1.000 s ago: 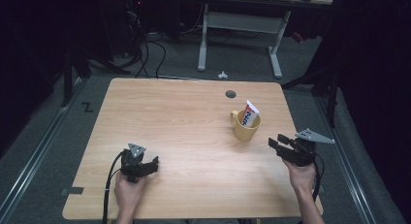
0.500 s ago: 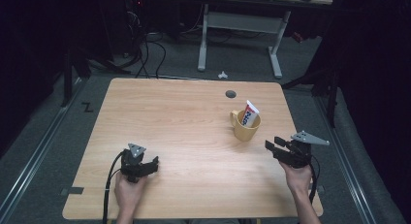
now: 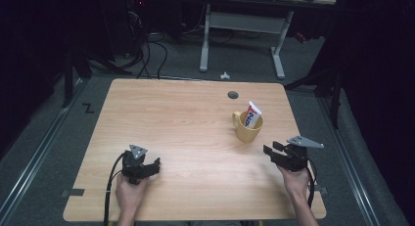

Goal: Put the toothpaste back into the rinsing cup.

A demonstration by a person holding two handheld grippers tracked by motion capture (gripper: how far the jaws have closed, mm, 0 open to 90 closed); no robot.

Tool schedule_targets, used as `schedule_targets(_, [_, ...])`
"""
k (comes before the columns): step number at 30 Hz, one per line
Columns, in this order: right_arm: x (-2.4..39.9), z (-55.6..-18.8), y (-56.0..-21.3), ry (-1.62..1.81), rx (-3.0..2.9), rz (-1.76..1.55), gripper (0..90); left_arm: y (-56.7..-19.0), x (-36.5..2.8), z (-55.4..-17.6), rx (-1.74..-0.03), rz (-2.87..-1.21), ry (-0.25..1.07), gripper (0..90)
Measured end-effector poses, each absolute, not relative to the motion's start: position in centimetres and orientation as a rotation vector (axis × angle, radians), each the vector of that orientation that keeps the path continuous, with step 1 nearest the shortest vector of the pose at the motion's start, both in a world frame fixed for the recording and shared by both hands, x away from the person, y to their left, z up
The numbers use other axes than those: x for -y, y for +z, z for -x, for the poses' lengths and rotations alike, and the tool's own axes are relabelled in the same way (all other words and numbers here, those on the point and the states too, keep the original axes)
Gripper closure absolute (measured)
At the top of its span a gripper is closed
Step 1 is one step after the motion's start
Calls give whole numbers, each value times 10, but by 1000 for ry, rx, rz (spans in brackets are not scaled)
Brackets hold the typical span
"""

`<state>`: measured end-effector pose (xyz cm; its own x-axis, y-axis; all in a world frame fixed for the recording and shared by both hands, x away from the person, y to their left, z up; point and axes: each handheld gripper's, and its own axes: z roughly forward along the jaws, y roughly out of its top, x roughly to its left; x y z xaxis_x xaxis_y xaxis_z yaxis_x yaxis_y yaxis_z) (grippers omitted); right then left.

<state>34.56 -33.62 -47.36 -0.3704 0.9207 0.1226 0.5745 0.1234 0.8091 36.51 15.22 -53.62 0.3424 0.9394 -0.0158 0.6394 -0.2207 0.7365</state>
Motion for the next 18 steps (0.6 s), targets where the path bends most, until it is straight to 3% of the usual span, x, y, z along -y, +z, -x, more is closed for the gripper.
schedule_targets(18, [330, -353, -491, 1088, -2023, -1448, 512, -536, -152, -365, -1377, -1953, 587, 224])
